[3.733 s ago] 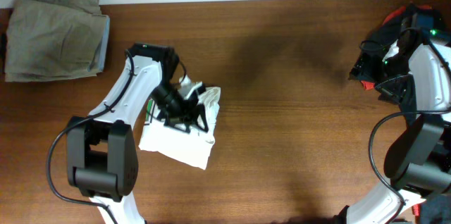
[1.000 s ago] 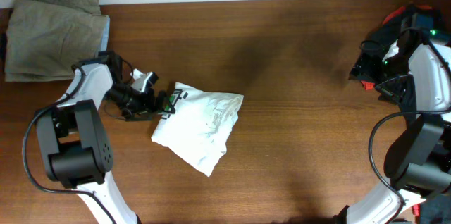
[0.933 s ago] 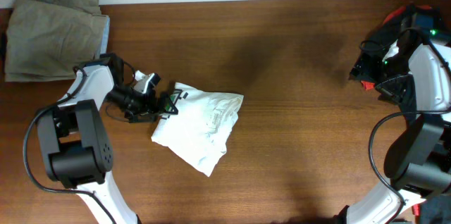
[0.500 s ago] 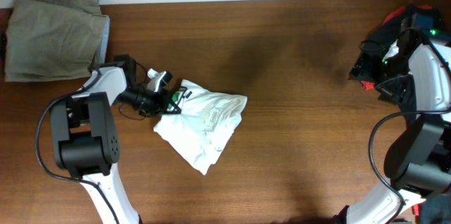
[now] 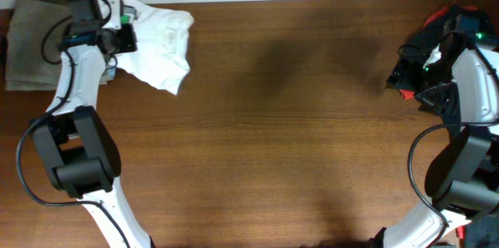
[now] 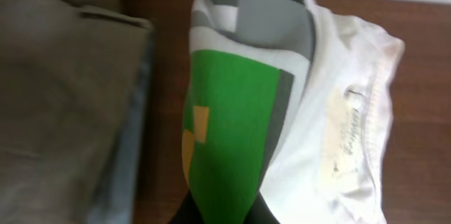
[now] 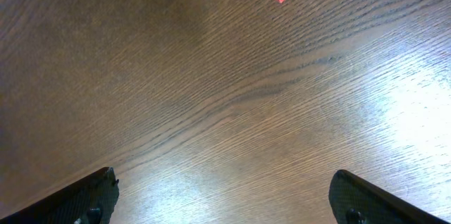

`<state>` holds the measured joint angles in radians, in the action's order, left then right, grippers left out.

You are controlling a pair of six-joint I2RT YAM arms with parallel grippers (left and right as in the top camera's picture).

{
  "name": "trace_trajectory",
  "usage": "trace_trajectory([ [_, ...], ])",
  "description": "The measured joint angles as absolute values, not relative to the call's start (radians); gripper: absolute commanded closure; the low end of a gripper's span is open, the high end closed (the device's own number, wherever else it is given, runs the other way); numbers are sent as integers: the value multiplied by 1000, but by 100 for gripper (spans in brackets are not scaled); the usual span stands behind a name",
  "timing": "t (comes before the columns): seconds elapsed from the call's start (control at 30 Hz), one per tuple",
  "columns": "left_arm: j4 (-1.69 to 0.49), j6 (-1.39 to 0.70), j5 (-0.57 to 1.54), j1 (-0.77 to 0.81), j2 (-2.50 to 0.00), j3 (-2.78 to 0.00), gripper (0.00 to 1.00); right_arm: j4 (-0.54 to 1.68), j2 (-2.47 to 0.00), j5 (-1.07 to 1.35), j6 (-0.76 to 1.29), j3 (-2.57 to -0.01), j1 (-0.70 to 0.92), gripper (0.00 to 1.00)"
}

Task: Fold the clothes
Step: 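Carry the folded T-shirt to the khaki stack top-left and place it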

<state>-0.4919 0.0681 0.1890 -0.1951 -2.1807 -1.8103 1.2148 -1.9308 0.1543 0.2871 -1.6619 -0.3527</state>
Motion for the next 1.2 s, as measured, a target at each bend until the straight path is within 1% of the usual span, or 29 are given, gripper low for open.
trace_trajectory([
  [0.13,-466,62,184,-249,-2183,-1856,99,1215,-1931,154,287,-1662,-353,1],
  [0.3,-534,62,182,-301,-2185,-2037,99,1215,-1931,154,286,-1662,-353,1],
  [0.37,-533,62,182,-307,-2185,-2066,99,1215,-1931,154,287,-1662,-353,1],
  [0.63,-538,62,117,-456,-2205,-2067,99,1215,-1931,154,286,-1662,-353,2],
  [0.7,-519,62,70,-463,-2234,-2068,97,1216,-1931,154,287,-1662,-353,1],
  [0.77,-455,64,32,-466,-2285,-2068,98,1214,-1931,154,287,-1662,-353,1],
  [0.8,-390,87,-10,-474,-2324,-2068,72,1214,-1931,154,287,-1662,-353,1],
  [0.83,-352,115,-27,-480,-2343,-2067,17,1216,-1931,154,286,-1662,-353,1],
  [0.87,-303,146,-35,-485,-2355,-2067,1,1216,-1931,154,287,-1662,-353,1],
  [0.93,-234,173,-57,-505,-2365,-2067,1,1215,-1931,154,287,-1662,-353,1],
  [1.03,-227,184,-105,-536,-2365,-2070,1,1215,-1931,154,287,-1662,-353,1],
  [1.07,-228,184,-116,-537,-2365,-2070,1,1215,-1931,154,287,-1662,-353,1],
  [1.1,-236,183,-120,-536,-2364,-2070,20,1215,-1931,154,287,-1662,-353,1],
  [1.13,-243,175,-75,-530,-2364,-2070,69,1215,-1931,154,287,-1662,-353,1],
  [1.17,-244,161,-29,-525,-2363,-2070,94,1215,-1931,154,286,-1662,-353,1],
  [1.2,-263,124,53,-514,-2362,-2072,99,1215,-1931,154,286,-1662,-353,1],
])
